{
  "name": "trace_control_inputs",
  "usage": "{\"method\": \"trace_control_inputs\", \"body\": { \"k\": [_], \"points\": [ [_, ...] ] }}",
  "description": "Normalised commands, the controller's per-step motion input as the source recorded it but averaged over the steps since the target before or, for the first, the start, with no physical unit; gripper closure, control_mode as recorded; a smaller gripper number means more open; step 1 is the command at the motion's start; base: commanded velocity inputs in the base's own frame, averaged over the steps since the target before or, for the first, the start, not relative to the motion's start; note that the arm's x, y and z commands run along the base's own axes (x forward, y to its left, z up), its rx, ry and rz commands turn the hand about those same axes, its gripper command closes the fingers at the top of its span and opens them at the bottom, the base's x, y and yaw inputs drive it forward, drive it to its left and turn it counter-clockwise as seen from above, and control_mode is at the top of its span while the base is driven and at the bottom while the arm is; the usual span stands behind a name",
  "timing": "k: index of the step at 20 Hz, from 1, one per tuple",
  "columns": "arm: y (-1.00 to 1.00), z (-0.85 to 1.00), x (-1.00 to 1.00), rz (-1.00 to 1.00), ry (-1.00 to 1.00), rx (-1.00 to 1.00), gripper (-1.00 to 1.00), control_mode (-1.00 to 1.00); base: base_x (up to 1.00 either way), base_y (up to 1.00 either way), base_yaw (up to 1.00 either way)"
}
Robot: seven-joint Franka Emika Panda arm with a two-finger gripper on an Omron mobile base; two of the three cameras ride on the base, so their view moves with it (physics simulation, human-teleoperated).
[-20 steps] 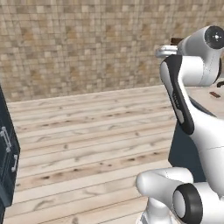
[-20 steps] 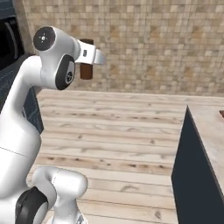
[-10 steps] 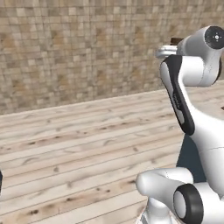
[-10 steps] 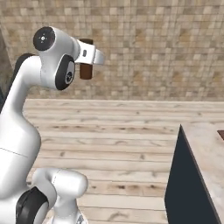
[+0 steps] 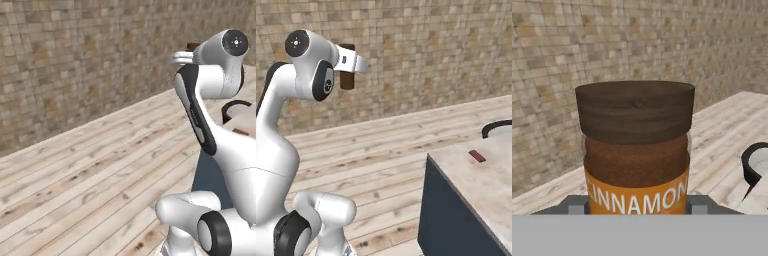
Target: Take the cinnamon bottle from the cabinet and place it on the dining table, next to the plate with the cupcake. Then take the chocolate from the dining counter and place it on the cupcake plate.
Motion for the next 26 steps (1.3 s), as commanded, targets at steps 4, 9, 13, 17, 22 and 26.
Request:
{"method": "trace_control_inputs", "body": {
  "k": [4, 9, 13, 17, 22, 26],
  "points": [
    [0.00, 0.00, 0.00, 0.00, 0.00, 0.00, 1.00, 1.00, 0.97, 0.65, -0.72],
    [0.00, 0.00, 0.00, 0.00, 0.00, 0.00, 1.00, 1.00, 0.91, 0.87, -0.76],
    [0.00, 0.00, 0.00, 0.00, 0.00, 0.00, 1.00, 1.00, 0.87, 0.92, -0.77],
    [0.00, 0.00, 0.00, 0.00, 0.00, 0.00, 1.00, 1.00, 0.85, 0.91, -0.78],
    [0.00, 0.00, 0.00, 0.00, 0.00, 0.00, 1.00, 1.00, 0.84, 0.91, -0.78],
    [0.00, 0.00, 0.00, 0.00, 0.00, 0.00, 1.00, 1.00, 0.84, 0.90, -0.78]
  ]
}}
